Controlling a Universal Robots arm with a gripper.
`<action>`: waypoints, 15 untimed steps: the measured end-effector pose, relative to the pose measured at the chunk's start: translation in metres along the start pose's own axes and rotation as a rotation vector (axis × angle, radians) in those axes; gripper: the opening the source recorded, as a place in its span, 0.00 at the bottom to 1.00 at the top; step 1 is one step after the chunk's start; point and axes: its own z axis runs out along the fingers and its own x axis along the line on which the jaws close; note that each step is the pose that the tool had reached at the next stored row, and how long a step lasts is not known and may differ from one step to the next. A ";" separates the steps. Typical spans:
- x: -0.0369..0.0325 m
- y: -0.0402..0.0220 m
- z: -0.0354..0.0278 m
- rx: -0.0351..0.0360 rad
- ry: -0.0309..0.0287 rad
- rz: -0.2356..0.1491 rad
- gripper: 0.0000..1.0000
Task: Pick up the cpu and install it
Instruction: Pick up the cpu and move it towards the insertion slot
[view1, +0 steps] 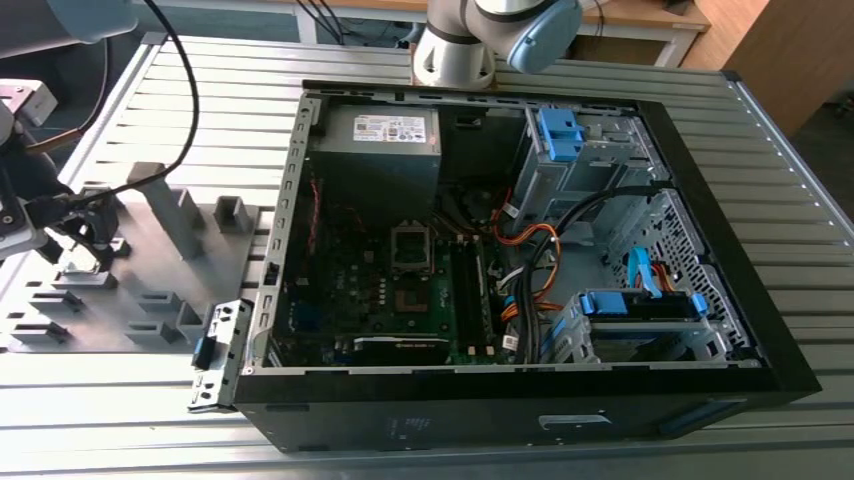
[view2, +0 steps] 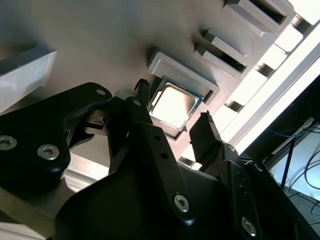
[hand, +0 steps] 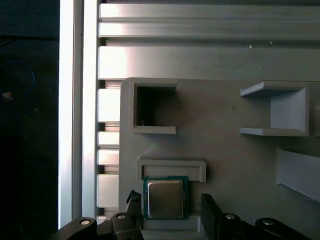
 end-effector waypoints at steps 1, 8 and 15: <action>0.0000 0.0000 -0.0010 0.0000 0.0000 0.000 0.59; 0.0000 0.0000 -0.0023 0.0000 0.0000 0.000 0.59; 0.0001 0.0011 0.0003 0.0110 -0.0002 0.000 0.59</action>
